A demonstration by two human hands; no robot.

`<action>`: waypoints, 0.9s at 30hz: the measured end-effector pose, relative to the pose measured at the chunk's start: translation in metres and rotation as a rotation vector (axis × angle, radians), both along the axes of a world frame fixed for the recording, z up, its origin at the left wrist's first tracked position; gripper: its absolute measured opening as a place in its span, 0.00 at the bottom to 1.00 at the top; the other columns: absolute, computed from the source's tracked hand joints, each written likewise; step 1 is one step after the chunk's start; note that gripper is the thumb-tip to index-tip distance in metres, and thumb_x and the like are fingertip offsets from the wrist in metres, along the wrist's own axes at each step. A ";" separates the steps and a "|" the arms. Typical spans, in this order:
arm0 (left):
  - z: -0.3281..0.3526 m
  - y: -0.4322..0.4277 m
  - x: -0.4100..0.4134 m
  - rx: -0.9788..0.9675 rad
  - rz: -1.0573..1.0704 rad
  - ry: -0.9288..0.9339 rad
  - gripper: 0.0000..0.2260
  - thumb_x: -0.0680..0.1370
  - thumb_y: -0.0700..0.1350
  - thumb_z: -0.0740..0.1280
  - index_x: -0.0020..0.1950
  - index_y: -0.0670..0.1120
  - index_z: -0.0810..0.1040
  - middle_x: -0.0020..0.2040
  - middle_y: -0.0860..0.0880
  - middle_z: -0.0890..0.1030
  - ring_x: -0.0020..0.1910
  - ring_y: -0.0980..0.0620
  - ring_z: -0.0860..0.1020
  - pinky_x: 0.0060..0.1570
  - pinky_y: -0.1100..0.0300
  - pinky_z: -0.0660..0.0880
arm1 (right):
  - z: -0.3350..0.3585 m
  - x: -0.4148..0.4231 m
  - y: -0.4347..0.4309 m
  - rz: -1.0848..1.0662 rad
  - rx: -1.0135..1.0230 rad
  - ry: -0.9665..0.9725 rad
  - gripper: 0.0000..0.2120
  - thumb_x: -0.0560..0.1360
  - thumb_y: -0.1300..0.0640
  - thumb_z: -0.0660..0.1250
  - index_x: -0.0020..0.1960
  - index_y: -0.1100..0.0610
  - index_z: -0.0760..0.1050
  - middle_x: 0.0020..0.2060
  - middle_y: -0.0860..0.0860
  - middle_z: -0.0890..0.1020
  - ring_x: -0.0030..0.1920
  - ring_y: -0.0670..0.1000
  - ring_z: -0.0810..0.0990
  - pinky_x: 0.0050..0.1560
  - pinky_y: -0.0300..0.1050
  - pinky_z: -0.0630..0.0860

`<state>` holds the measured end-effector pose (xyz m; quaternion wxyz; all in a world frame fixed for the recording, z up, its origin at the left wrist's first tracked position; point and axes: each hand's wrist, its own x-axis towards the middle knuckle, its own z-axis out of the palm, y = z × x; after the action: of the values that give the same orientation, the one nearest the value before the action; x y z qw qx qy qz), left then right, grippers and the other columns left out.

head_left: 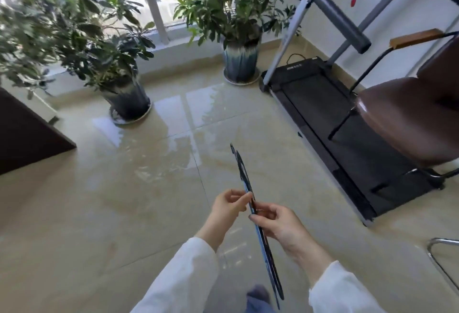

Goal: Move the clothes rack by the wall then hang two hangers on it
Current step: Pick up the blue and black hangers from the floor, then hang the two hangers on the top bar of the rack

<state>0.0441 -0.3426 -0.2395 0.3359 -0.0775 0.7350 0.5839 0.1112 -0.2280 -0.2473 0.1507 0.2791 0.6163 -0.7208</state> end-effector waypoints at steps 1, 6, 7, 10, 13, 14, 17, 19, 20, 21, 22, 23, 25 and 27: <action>0.003 -0.019 0.000 0.002 0.036 -0.021 0.08 0.75 0.49 0.67 0.49 0.45 0.77 0.39 0.51 0.79 0.37 0.57 0.76 0.39 0.65 0.71 | 0.003 -0.003 -0.016 0.048 -0.005 0.002 0.14 0.71 0.63 0.69 0.55 0.54 0.76 0.38 0.46 0.80 0.38 0.43 0.77 0.38 0.34 0.72; 0.017 -0.123 0.009 0.006 0.097 -0.081 0.08 0.74 0.53 0.65 0.43 0.50 0.81 0.41 0.53 0.83 0.41 0.60 0.80 0.42 0.65 0.71 | 0.015 -0.013 -0.100 0.257 0.024 -0.033 0.17 0.69 0.61 0.71 0.58 0.58 0.77 0.43 0.52 0.83 0.45 0.50 0.79 0.46 0.45 0.76; 0.018 -0.152 0.015 0.011 0.116 -0.092 0.08 0.74 0.53 0.65 0.42 0.52 0.81 0.38 0.56 0.83 0.39 0.62 0.80 0.42 0.66 0.71 | 0.018 -0.012 -0.127 0.311 0.041 -0.042 0.18 0.69 0.61 0.71 0.58 0.57 0.77 0.44 0.51 0.83 0.45 0.51 0.79 0.50 0.49 0.76; 0.024 -0.224 0.033 0.070 0.197 -0.098 0.08 0.74 0.53 0.65 0.41 0.52 0.81 0.32 0.60 0.83 0.36 0.66 0.80 0.44 0.67 0.70 | 0.032 -0.009 -0.198 0.439 0.029 -0.036 0.14 0.70 0.63 0.69 0.55 0.56 0.76 0.40 0.51 0.81 0.35 0.45 0.77 0.35 0.34 0.74; 0.028 -0.297 0.055 0.105 0.303 -0.070 0.08 0.75 0.51 0.65 0.40 0.52 0.81 0.36 0.57 0.83 0.42 0.61 0.80 0.49 0.64 0.69 | 0.045 -0.004 -0.267 0.603 0.095 -0.018 0.08 0.71 0.62 0.69 0.49 0.52 0.77 0.40 0.52 0.79 0.31 0.45 0.71 0.30 0.34 0.67; 0.028 -0.323 0.063 0.108 0.356 -0.048 0.08 0.75 0.51 0.65 0.39 0.52 0.81 0.36 0.57 0.83 0.42 0.60 0.80 0.47 0.63 0.69 | 0.049 -0.002 -0.292 0.657 0.122 -0.006 0.06 0.71 0.62 0.68 0.46 0.52 0.78 0.38 0.52 0.77 0.31 0.46 0.69 0.31 0.35 0.65; 0.034 -0.391 0.084 0.111 0.516 0.023 0.09 0.75 0.50 0.66 0.37 0.51 0.81 0.33 0.58 0.83 0.35 0.63 0.80 0.40 0.64 0.67 | 0.056 0.000 -0.363 0.791 0.209 -0.001 0.03 0.71 0.60 0.69 0.42 0.53 0.80 0.30 0.49 0.74 0.28 0.45 0.67 0.28 0.34 0.64; 0.039 -0.430 0.094 0.120 0.622 0.048 0.08 0.74 0.50 0.66 0.37 0.51 0.81 0.31 0.58 0.82 0.29 0.66 0.80 0.40 0.64 0.68 | 0.061 -0.001 -0.406 0.893 0.273 -0.001 0.02 0.70 0.59 0.70 0.43 0.55 0.80 0.28 0.48 0.72 0.27 0.45 0.66 0.26 0.33 0.64; 0.039 -0.453 0.100 0.125 0.683 0.062 0.08 0.74 0.49 0.66 0.36 0.50 0.80 0.28 0.58 0.82 0.26 0.67 0.79 0.42 0.63 0.68 | 0.064 0.000 -0.432 0.948 0.304 -0.003 0.03 0.70 0.59 0.70 0.43 0.57 0.80 0.27 0.48 0.72 0.27 0.45 0.66 0.26 0.33 0.64; 0.042 -0.471 0.104 0.129 0.731 0.079 0.08 0.74 0.48 0.67 0.36 0.50 0.80 0.26 0.59 0.82 0.25 0.68 0.78 0.44 0.62 0.69 | 0.066 -0.001 -0.452 0.988 0.329 -0.004 0.04 0.70 0.59 0.71 0.43 0.57 0.80 0.27 0.48 0.71 0.26 0.45 0.66 0.25 0.33 0.64; 0.044 -0.488 0.109 0.128 0.774 0.098 0.09 0.74 0.48 0.67 0.35 0.50 0.80 0.26 0.59 0.82 0.24 0.68 0.78 0.46 0.61 0.69 | 0.069 -0.002 -0.470 1.021 0.342 -0.002 0.04 0.70 0.59 0.70 0.44 0.58 0.80 0.26 0.48 0.71 0.26 0.45 0.66 0.25 0.33 0.64; 0.047 -0.504 0.113 0.129 0.817 0.115 0.09 0.74 0.48 0.67 0.35 0.50 0.80 0.28 0.58 0.82 0.25 0.68 0.78 0.48 0.60 0.69 | 0.071 -0.004 -0.489 1.057 0.348 0.006 0.05 0.70 0.59 0.70 0.44 0.59 0.80 0.26 0.48 0.70 0.25 0.44 0.66 0.25 0.33 0.64; 0.049 -0.538 0.121 0.137 0.908 0.145 0.09 0.75 0.48 0.66 0.35 0.50 0.80 0.34 0.56 0.82 0.25 0.68 0.79 0.46 0.62 0.70 | 0.076 -0.006 -0.530 1.130 0.354 0.033 0.05 0.71 0.59 0.70 0.45 0.59 0.79 0.27 0.49 0.71 0.26 0.45 0.67 0.27 0.33 0.65; 0.049 -0.575 0.127 0.149 1.005 0.171 0.09 0.75 0.47 0.66 0.36 0.50 0.80 0.35 0.56 0.82 0.26 0.68 0.79 0.43 0.63 0.70 | 0.078 -0.010 -0.571 1.196 0.373 0.073 0.06 0.71 0.58 0.69 0.46 0.59 0.80 0.28 0.49 0.72 0.29 0.45 0.68 0.30 0.34 0.66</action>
<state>0.1713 -0.9171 -0.1904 -0.0430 -0.3490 0.5881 0.7284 0.1014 -0.7988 -0.1690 0.4556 -0.1175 0.7859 -0.4012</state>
